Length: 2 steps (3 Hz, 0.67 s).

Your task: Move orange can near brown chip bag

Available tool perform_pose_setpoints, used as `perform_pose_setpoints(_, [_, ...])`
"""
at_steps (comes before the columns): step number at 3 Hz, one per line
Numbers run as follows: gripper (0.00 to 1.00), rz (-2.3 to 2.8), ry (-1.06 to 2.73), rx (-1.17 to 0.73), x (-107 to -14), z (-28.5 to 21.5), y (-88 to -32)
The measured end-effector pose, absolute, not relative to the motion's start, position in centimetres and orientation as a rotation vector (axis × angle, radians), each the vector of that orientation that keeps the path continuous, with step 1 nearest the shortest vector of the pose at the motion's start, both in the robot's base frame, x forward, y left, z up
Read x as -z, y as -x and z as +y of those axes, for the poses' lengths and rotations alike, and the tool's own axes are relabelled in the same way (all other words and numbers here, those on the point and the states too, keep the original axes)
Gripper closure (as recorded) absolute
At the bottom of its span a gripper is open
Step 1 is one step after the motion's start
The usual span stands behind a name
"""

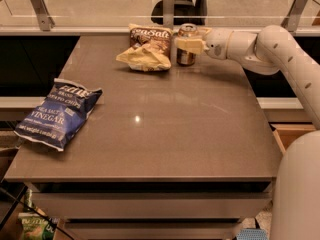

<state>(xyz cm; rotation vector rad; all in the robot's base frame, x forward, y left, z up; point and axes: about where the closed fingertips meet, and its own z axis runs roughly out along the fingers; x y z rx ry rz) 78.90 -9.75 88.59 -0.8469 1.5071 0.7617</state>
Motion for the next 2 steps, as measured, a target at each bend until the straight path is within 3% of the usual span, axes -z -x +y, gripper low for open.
perform_pose_setpoints(1, [0.0, 1.506, 0.85, -0.766, -88.55, -9.4, -78.92])
perform_pose_setpoints(2, [0.0, 1.506, 0.85, -0.766, -88.55, -9.4, -78.92])
